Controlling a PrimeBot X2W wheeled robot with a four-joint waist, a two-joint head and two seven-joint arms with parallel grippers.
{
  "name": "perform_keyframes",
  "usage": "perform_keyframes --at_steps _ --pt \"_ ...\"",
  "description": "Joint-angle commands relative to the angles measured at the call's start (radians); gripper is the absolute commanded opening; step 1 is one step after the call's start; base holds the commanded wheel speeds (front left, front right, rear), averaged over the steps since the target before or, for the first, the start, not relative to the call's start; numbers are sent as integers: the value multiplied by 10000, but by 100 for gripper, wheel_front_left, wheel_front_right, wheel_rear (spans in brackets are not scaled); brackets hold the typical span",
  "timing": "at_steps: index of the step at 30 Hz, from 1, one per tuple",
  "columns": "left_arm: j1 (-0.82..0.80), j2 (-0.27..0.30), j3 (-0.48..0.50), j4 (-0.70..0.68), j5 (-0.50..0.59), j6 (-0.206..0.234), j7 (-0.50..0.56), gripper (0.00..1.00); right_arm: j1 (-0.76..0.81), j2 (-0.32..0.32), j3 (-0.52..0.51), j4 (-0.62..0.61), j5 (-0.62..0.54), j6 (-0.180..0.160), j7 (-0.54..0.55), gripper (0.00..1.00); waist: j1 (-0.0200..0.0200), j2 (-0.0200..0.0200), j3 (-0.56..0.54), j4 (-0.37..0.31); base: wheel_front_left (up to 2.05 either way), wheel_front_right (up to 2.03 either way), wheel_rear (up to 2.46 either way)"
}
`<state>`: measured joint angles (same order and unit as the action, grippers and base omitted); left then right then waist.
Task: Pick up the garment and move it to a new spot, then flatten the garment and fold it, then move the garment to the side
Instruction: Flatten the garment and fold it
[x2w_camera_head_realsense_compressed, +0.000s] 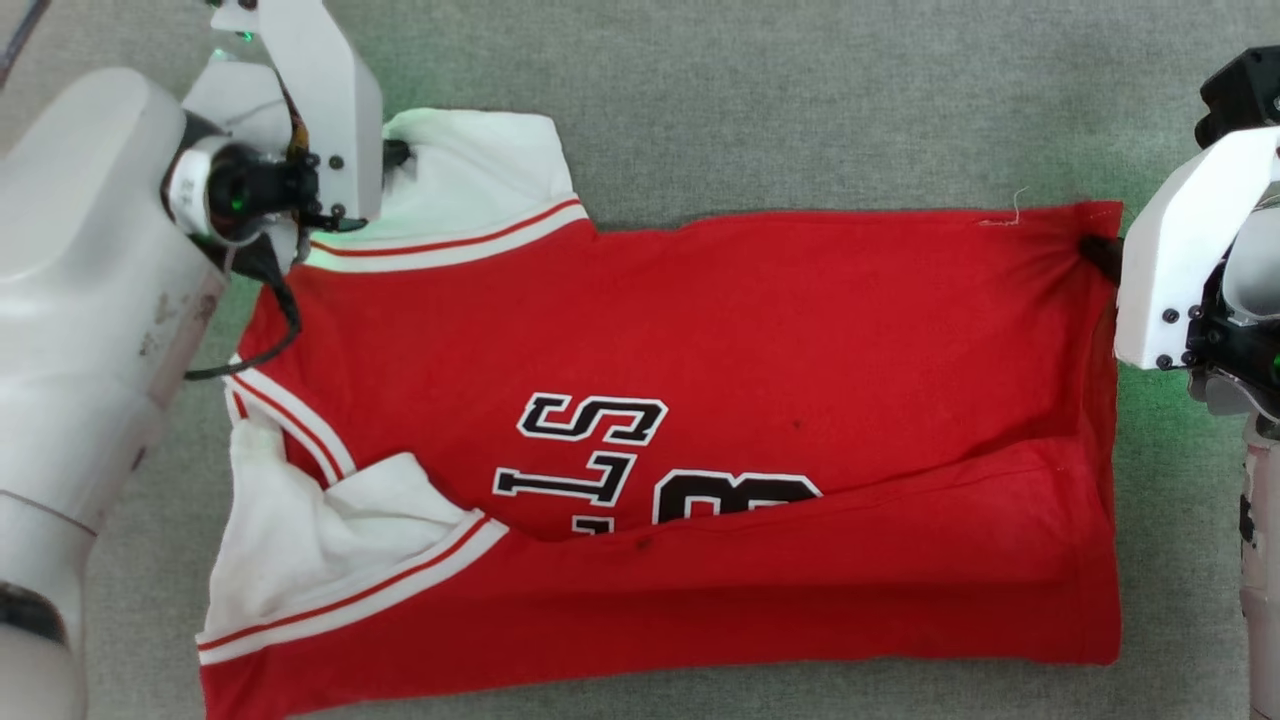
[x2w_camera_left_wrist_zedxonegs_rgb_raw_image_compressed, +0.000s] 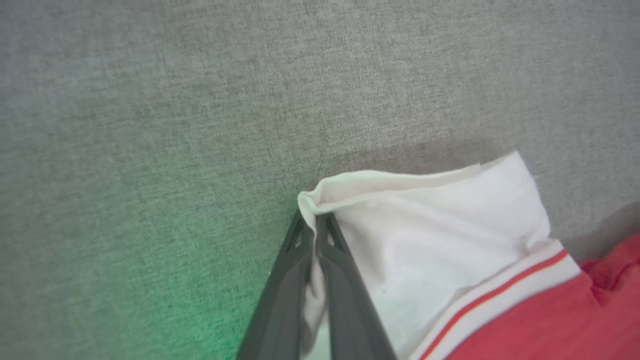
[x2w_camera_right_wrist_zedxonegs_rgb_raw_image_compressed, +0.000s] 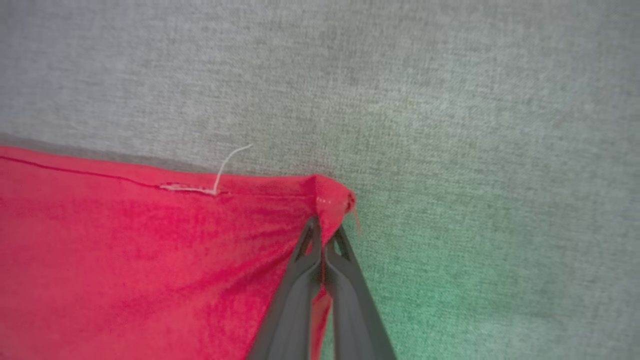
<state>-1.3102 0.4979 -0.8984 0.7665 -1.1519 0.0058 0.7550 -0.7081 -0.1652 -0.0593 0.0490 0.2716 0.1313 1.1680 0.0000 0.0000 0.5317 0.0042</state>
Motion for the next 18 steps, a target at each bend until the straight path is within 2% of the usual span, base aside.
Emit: perform_keyframes --at_steps 1,11,18 --pt "282 -117 -96 121 -17 -46 -12 0 130 -34 23 151 -36 -11 0 0 0 0 -133 94 0 0 0" --pt "221 40 -38 -63 190 -615 -811 0 882 -444 95 -262 573 -9 -793 0 0 0 -1195 547 0 0 0" --pt "839 618 -145 -1126 314 -586 -1100 0 1963 -752 169 -816 1048 -9 -1109 0 0 0 -2030 760 0 0 0"
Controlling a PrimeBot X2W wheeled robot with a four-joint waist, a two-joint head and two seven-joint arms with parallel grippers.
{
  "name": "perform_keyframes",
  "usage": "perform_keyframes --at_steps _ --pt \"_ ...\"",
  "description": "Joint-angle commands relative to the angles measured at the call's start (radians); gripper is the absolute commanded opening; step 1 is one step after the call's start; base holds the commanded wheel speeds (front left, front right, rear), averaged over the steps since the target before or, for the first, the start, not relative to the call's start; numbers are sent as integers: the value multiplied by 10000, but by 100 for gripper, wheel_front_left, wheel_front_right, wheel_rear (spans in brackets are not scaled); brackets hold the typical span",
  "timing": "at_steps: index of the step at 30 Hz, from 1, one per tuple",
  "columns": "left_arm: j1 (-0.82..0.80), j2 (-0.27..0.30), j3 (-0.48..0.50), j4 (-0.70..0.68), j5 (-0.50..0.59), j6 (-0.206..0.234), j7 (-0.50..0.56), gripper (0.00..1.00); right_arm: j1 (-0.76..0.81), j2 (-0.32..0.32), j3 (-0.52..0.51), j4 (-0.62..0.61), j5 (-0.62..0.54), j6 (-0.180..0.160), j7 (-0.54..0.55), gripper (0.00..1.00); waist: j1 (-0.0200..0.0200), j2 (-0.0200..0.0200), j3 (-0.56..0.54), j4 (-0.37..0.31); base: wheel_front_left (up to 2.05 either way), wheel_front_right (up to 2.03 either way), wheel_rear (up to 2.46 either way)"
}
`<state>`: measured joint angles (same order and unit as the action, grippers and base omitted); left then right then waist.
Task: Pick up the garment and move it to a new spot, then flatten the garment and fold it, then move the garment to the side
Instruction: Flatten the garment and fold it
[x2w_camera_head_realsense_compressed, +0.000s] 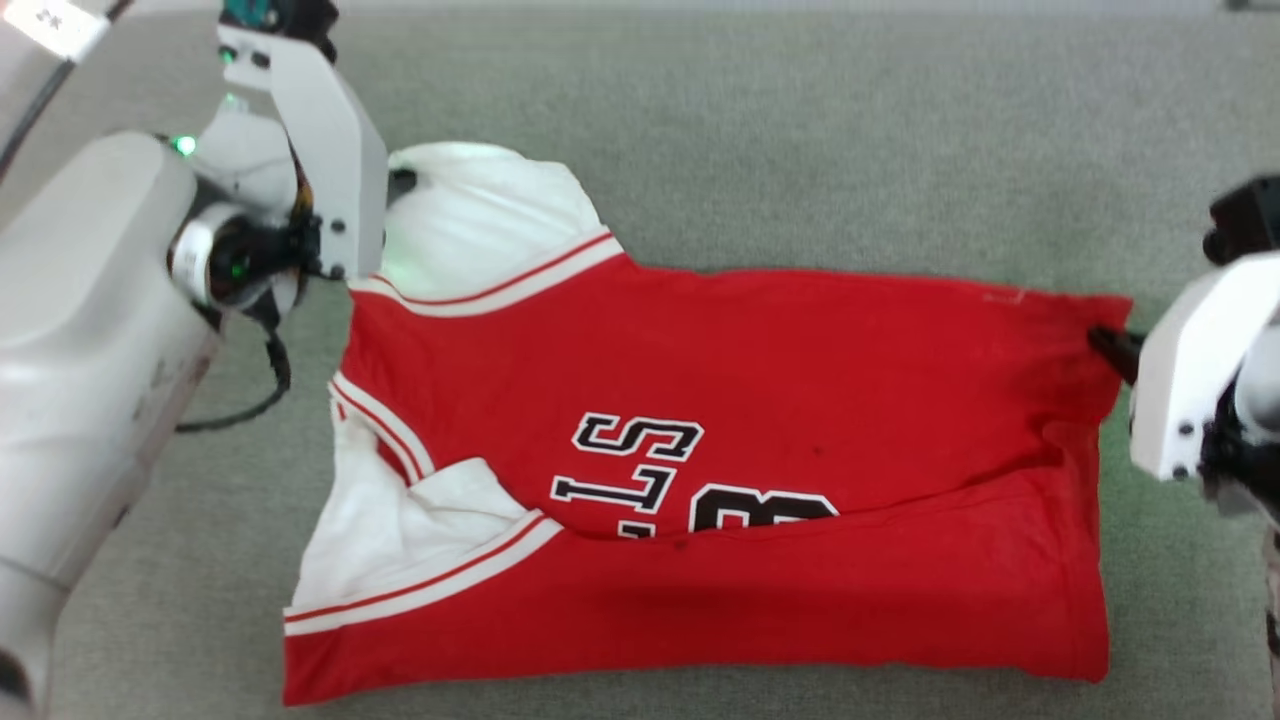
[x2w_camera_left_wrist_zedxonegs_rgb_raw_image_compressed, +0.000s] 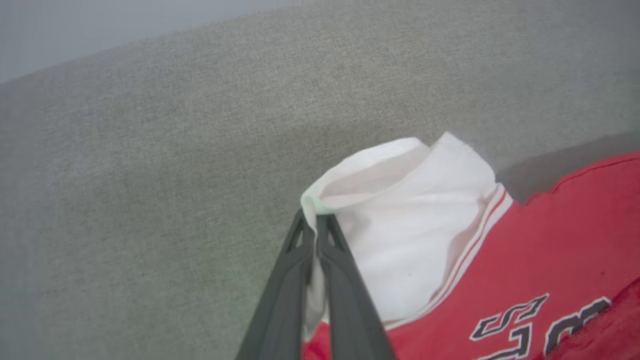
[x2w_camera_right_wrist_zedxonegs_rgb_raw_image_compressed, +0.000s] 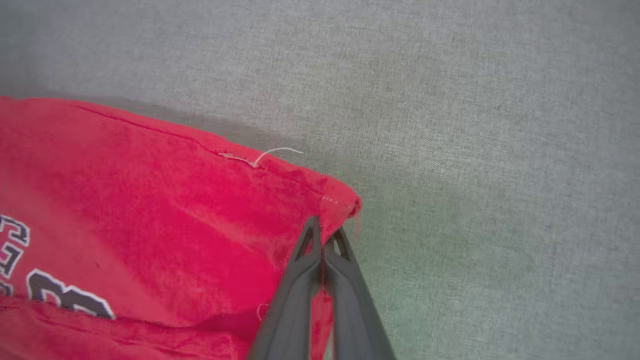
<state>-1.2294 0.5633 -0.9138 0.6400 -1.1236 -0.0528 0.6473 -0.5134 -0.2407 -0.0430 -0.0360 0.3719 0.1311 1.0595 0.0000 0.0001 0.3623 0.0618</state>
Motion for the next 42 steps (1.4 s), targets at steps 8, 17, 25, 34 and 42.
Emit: perform_keyframes --at_steps 8,17,25,34,42 --pt "1522 1462 -165 -2955 41 1074 290 0 1578 -38 -392 -952 417 -7 253 0 0 -1 -956 357 0 0 0" --pt "3941 3236 -338 -6620 -512 3090 693 0 3072 300 -627 -1749 682 -7 638 0 0 -1 -1124 391 0 0 0" --pt "5227 3461 -635 -7339 -1004 3734 714 0 3598 451 -379 -1741 683 -7 668 0 0 -1 -1187 280 0 0 0" --pt "5369 3673 -504 -7377 -1042 3668 489 100 3911 307 -183 -1853 952 -7 1043 100 0 -1 -1707 283 0 0 0" --pt "6199 4267 -87 -7774 -1385 3953 -437 100 4414 421 -555 -2426 1288 -7 1243 100 0 -1 -2565 360 0 0 0"
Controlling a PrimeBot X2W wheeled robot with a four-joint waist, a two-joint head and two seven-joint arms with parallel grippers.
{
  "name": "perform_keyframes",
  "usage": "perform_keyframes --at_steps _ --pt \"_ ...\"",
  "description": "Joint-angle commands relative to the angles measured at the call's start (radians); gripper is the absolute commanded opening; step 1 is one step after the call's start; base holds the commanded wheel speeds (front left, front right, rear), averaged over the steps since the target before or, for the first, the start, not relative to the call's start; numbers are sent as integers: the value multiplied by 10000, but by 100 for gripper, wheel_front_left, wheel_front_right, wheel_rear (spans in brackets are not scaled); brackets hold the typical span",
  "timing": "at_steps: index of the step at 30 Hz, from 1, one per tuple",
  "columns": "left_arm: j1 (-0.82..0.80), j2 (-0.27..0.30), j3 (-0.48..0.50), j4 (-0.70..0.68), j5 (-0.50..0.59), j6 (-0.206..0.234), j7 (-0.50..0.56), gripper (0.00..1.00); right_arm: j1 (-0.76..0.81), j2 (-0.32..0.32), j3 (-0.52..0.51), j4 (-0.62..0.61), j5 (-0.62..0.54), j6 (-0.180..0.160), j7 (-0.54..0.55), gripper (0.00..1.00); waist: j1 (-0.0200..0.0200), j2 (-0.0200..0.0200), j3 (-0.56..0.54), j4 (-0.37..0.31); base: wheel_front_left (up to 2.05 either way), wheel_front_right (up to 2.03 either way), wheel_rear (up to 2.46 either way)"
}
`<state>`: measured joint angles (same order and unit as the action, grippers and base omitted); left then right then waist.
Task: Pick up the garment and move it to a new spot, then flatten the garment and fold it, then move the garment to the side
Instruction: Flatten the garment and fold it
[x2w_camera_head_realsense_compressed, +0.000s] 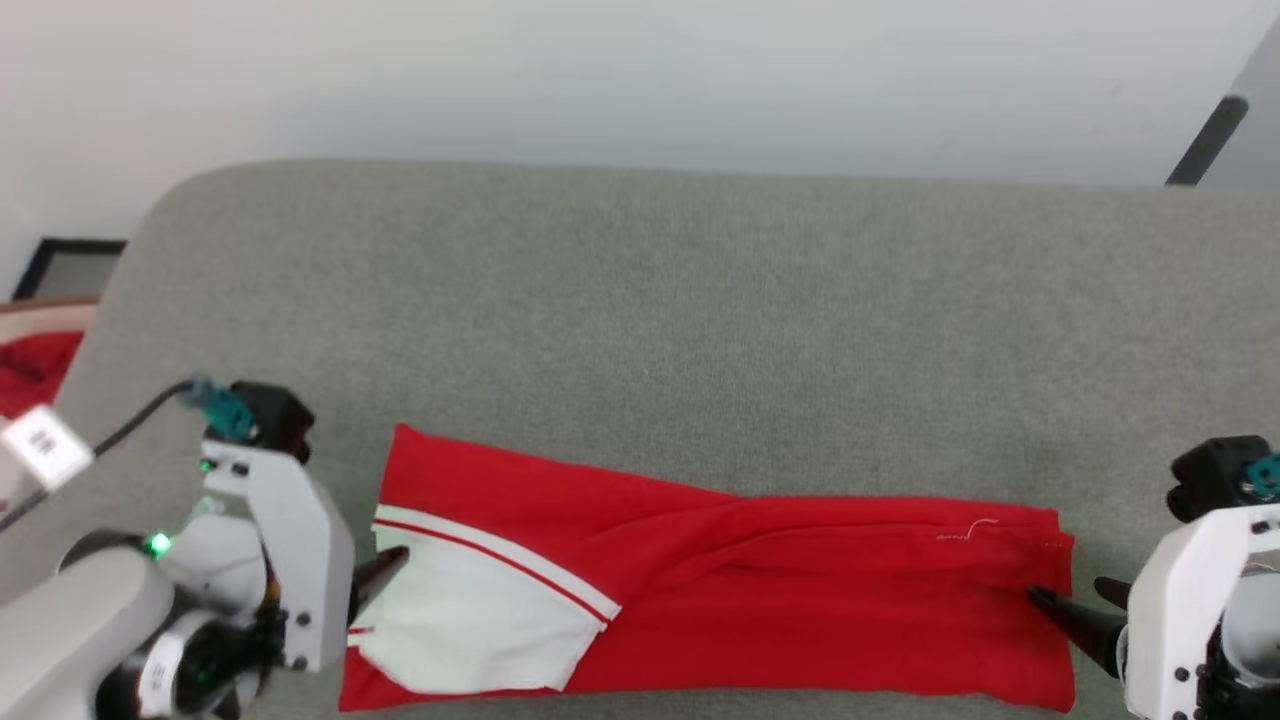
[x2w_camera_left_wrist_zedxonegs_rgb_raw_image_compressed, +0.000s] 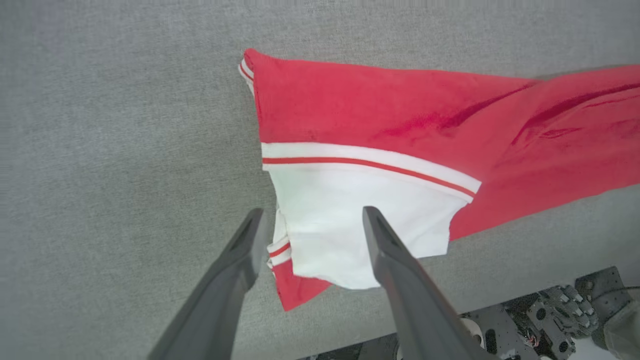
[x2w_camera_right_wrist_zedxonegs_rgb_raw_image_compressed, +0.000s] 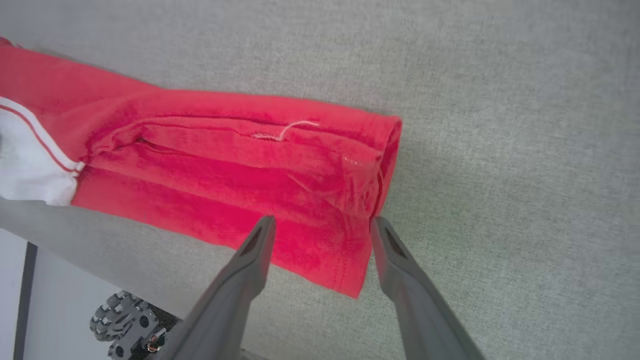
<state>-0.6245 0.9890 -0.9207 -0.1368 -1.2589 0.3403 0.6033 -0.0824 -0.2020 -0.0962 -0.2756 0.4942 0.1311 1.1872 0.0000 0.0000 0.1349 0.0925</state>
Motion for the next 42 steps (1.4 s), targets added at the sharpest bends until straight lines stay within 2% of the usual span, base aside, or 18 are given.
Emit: perform_keyframes --at_steps 1,7,14,17,21,22,26,29,35,42 --pt "317 60 33 -24 -27 19 -251 100 167 109 -136 -54 47 -7 -103 100 0 0 -410 65 0 0 0" --pt "1388 77 442 124 160 75 -2410 100 485 643 -579 -117 -154 -7 -1006 100 0 0 -945 180 0 0 0" --pt "2567 -105 887 686 747 -336 -5459 100 815 1088 -891 419 -211 -7 -1902 100 0 0 -1379 355 0 0 0" --pt "3026 -366 1164 1060 909 -509 -6906 100 976 1155 -1006 673 -285 -7 -2042 100 0 0 -1523 456 0 0 0" --pt "3545 -742 1464 1624 1076 -680 -8255 100 897 1104 -1177 1083 -538 -7 -2091 100 0 0 -1577 614 0 0 0" --pt "3545 -742 1464 1624 1076 -680 -8255 100 897 1104 -1177 1083 -538 -7 -2091 100 0 0 -1577 614 0 0 0" --pt "3954 -1353 2165 2087 1306 -798 -8652 100 733 920 -1356 1518 -729 -7 -1974 100 0 0 -1534 855 0 0 0" --pt "4196 -1929 3160 2273 1920 -915 -8682 100 616 715 -1486 1719 -928 -7 -1847 100 0 0 -1357 1052 0 0 0" --pt "4924 -3120 4861 2480 3213 -1570 -8679 100 196 316 -1644 2004 -1226 -7 -1404 100 0 0 -730 1319 0 0 0" --pt "5067 -4129 5904 2796 4019 -2391 -8681 100 -249 308 -1644 2358 -1151 -7 -859 100 0 0 71 1512 0 0 0"
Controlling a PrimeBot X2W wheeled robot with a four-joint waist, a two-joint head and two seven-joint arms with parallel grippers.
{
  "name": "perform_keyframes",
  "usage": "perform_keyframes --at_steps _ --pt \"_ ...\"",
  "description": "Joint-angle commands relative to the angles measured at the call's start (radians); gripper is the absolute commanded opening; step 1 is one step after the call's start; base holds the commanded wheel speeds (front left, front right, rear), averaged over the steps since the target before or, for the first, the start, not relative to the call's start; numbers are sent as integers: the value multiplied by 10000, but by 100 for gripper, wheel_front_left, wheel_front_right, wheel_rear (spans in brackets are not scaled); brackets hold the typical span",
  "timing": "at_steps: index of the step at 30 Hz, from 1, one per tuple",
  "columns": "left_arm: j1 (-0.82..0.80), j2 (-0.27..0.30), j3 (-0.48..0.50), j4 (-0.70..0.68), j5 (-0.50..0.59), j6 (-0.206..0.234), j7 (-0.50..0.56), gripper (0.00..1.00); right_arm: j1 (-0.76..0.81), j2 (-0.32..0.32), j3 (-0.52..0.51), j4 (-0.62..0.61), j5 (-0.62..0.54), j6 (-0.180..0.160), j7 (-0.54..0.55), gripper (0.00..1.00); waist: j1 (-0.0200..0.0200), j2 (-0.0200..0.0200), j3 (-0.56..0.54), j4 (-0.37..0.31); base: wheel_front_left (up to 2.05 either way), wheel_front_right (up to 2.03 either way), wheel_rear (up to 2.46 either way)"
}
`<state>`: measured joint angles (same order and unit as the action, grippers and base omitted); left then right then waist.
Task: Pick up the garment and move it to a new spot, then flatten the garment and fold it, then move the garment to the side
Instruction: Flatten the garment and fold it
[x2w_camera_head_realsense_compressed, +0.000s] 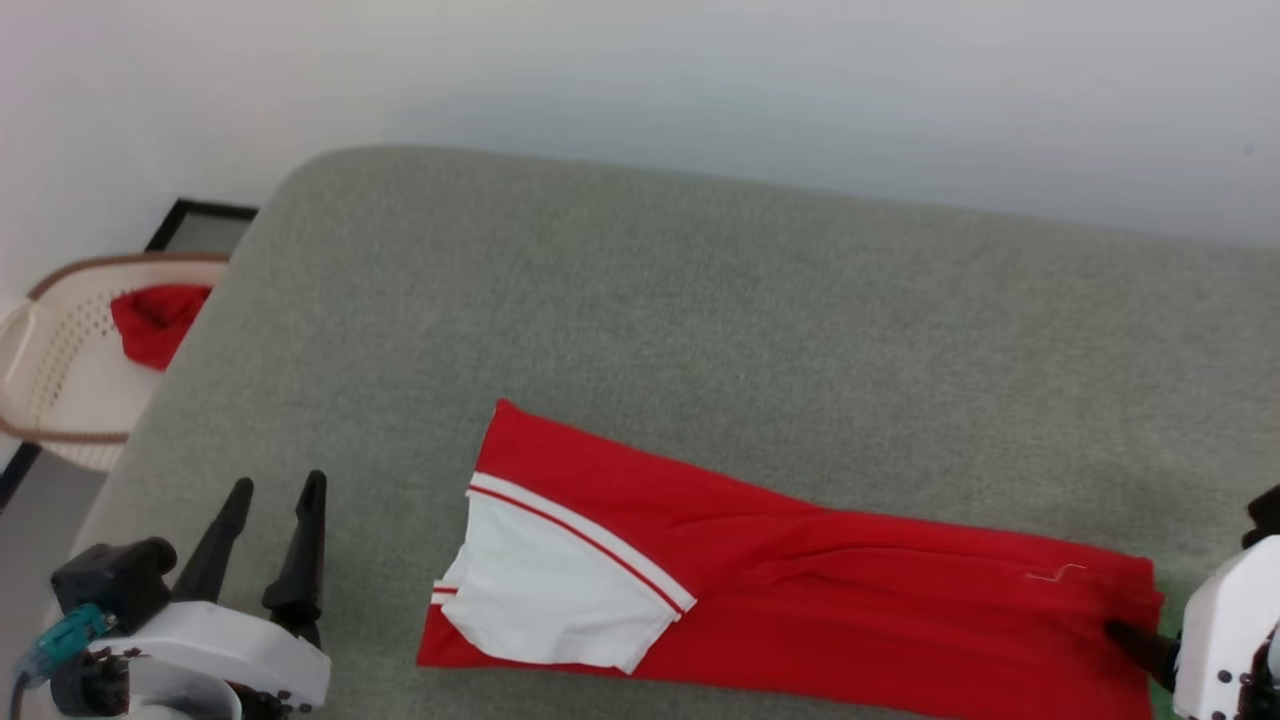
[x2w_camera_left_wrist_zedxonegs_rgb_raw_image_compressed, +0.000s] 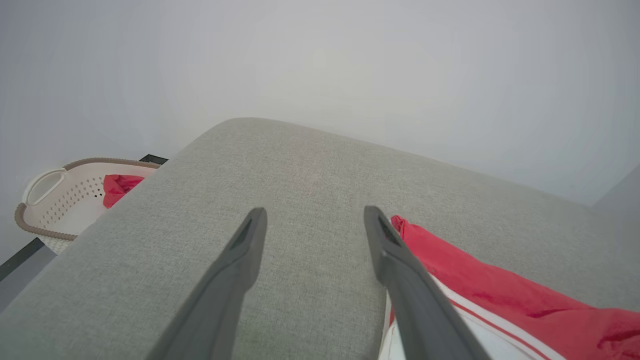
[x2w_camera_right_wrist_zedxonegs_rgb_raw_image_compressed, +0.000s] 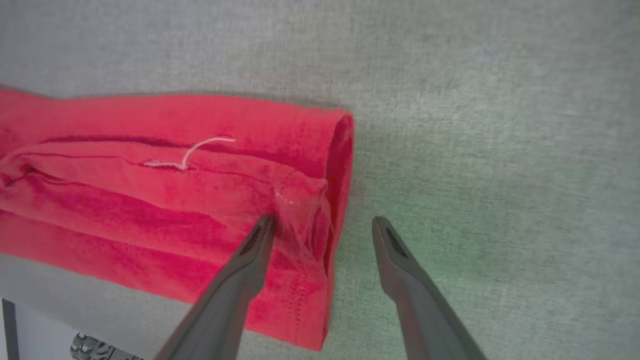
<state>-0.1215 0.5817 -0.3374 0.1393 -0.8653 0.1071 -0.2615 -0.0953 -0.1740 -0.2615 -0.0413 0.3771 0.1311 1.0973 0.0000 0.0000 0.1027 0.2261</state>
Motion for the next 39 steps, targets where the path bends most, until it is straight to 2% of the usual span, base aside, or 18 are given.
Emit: perform_keyframes --at_steps 1,9,10,11,18,24,34,39 --pt "-12 -153 152 96 175 -155 -34 100 -146 -7 83 93 -34 -7 124 100 0 0 476 197 0 0 0" --pt "-273 -761 719 531 606 -719 -35 100 -343 249 300 963 -73 -7 449 100 0 0 772 299 0 0 0" --pt "-296 -828 780 563 622 -750 -35 100 -343 294 358 1090 -28 -7 583 69 0 0 772 307 0 0 0" --pt "-313 -875 841 600 649 -804 -35 100 -366 311 417 1151 7 -6 609 0 0 0 770 308 0 0 0" --pt "-258 -1080 1044 804 707 -979 -35 100 -567 200 371 1210 59 -4 620 0 0 0 688 297 0 0 0" --pt "-101 -1143 1173 860 775 -1033 -35 100 -828 158 235 1190 19 -4 144 0 0 0 511 201 0 0 0" --pt "441 -1121 1290 724 869 -907 -36 100 -1371 -676 -591 2046 -290 -9 -592 0 0 0 11 -297 0 0 0" --pt "645 -1094 1320 651 830 -898 -35 100 -1487 -1361 -1259 2502 -719 -9 -809 0 0 0 -148 -544 0 0 0"
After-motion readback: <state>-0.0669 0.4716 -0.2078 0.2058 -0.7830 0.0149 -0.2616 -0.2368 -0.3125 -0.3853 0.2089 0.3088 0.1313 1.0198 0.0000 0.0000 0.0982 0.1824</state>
